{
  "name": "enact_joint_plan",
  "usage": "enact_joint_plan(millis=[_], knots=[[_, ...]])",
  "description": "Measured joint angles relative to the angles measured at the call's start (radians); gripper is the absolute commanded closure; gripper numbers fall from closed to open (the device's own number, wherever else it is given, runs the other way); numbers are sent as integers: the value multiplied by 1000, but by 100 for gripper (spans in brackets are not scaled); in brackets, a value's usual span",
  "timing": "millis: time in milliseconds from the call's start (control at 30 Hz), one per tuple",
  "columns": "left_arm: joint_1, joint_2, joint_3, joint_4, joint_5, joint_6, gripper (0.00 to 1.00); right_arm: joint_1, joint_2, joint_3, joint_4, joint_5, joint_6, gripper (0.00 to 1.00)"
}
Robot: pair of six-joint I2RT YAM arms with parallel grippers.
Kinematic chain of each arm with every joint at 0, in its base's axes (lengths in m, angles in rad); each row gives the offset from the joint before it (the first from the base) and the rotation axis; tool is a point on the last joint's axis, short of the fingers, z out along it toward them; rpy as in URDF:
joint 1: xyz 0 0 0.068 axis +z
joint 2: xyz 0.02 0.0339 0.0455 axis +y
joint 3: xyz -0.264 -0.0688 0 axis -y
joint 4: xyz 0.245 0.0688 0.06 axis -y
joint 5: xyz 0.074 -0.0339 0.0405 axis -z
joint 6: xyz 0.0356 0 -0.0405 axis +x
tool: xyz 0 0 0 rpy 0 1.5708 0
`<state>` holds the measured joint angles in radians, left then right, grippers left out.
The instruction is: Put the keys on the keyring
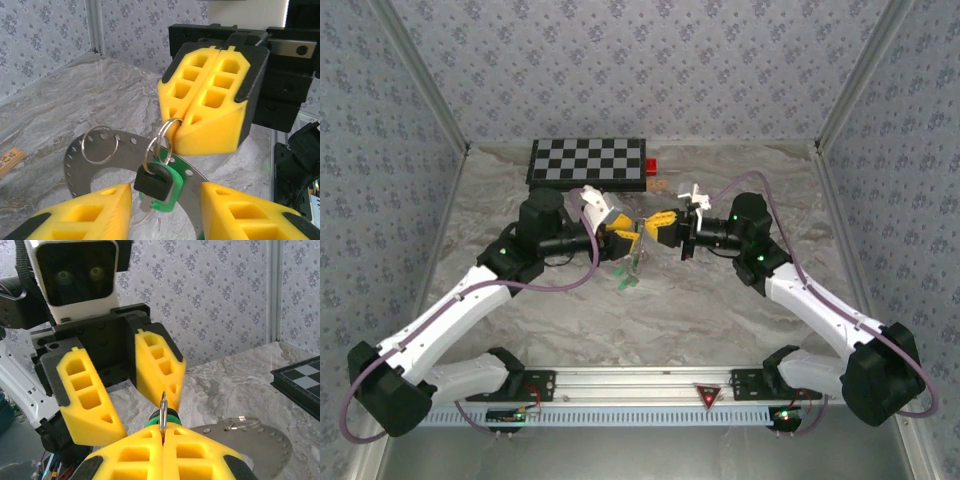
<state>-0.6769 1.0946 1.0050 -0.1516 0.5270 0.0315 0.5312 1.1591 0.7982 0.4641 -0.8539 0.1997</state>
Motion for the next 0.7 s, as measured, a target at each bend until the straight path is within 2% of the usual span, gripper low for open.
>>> enact_joint_plan(millis=[267,500,700], knots=[[-13,41,0,8,3,-1,62,8,0,0,4,-1,3,100],[-13,41,0,21,-16,-12,84,10,0,-3,4,1,3,100],[-13,41,0,19,-27,-7,87,11,-2,-11,5,0,4,100]])
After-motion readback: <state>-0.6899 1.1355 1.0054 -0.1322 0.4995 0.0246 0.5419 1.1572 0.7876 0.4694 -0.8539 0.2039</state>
